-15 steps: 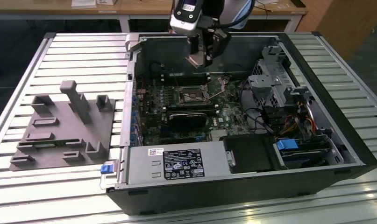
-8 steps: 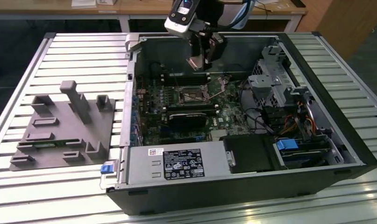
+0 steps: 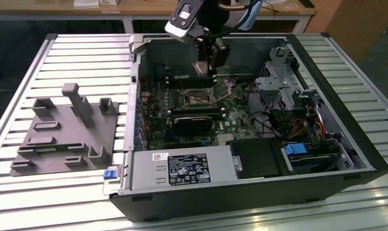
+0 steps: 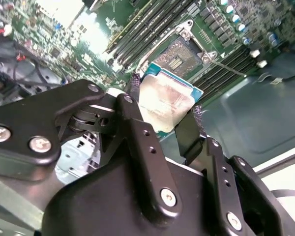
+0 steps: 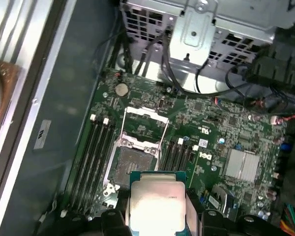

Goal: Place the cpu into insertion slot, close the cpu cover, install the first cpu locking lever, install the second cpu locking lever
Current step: 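Place the cpu into insertion slot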

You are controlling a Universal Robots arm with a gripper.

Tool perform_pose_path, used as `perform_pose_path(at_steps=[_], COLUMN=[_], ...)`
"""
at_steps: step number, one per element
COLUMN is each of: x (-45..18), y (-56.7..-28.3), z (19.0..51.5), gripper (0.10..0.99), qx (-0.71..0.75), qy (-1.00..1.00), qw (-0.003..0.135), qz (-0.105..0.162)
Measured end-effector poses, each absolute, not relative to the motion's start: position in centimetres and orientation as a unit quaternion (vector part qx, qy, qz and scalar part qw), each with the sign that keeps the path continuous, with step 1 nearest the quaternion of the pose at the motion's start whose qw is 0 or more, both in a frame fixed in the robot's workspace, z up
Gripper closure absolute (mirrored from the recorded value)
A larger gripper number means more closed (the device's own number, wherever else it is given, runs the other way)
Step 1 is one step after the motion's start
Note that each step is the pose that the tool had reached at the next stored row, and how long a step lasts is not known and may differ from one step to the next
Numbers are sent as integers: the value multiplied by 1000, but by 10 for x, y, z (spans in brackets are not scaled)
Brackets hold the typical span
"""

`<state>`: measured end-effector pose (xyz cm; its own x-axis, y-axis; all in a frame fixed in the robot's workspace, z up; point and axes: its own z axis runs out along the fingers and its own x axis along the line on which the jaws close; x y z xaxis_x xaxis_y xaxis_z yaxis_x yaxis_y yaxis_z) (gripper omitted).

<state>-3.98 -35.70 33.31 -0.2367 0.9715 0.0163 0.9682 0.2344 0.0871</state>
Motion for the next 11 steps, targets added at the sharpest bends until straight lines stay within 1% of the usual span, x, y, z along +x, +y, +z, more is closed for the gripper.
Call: perform_pose_path(at_steps=[6, 11], x=[-40, -40], y=[-357, -353], z=[327, 318], gripper=[549, 549], qx=[658, 662], qy=[751, 748], qw=[23, 23], qz=[38, 38])
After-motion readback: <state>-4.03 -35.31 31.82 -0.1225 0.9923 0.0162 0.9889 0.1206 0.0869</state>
